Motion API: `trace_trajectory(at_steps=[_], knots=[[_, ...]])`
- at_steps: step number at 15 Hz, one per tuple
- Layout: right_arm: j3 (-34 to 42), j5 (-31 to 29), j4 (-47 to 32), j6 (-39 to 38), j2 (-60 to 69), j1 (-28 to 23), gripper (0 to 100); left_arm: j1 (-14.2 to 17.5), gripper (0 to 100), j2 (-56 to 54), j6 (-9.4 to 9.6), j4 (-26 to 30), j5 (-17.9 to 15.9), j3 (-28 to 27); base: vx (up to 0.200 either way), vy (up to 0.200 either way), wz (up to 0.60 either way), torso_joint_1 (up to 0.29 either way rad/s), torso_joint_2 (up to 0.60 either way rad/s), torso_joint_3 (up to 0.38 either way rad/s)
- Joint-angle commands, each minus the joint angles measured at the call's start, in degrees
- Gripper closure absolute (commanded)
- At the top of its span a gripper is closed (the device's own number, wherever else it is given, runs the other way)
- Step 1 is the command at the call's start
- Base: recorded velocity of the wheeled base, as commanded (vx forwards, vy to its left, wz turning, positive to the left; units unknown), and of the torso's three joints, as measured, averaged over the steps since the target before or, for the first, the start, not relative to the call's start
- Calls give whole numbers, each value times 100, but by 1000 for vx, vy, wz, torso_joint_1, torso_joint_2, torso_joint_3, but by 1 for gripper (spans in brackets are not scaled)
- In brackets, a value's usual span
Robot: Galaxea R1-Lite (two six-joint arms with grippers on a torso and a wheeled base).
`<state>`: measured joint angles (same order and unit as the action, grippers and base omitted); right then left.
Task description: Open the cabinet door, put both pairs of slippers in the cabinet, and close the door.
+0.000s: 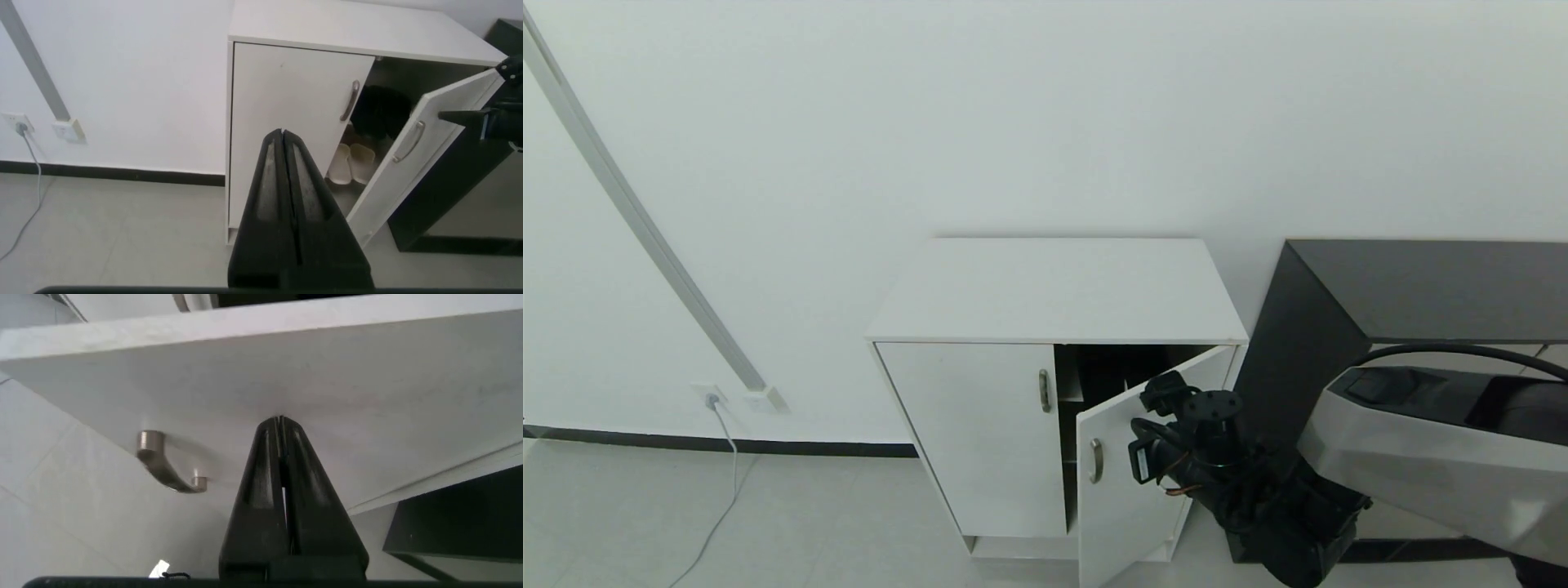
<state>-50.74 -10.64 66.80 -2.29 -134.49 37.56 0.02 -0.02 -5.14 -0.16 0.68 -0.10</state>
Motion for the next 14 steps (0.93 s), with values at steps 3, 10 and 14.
trace_trajectory(at_steps=[3, 10, 14], knots=[[-463, 1, -238, 1, -245, -65, 100, 6, 100, 2, -4, -2, 2, 1, 0, 0, 0, 0, 0, 0], [-1061, 1, -792, 1, -359, -161, 100, 6, 100, 2, -4, -2, 2, 1, 0, 0, 0, 0, 0, 0], [-1413, 1, -1126, 1, -359, -170, 100, 6, 100, 2, -4, -2, 11, 1, 0, 0, 0, 0, 0, 0]])
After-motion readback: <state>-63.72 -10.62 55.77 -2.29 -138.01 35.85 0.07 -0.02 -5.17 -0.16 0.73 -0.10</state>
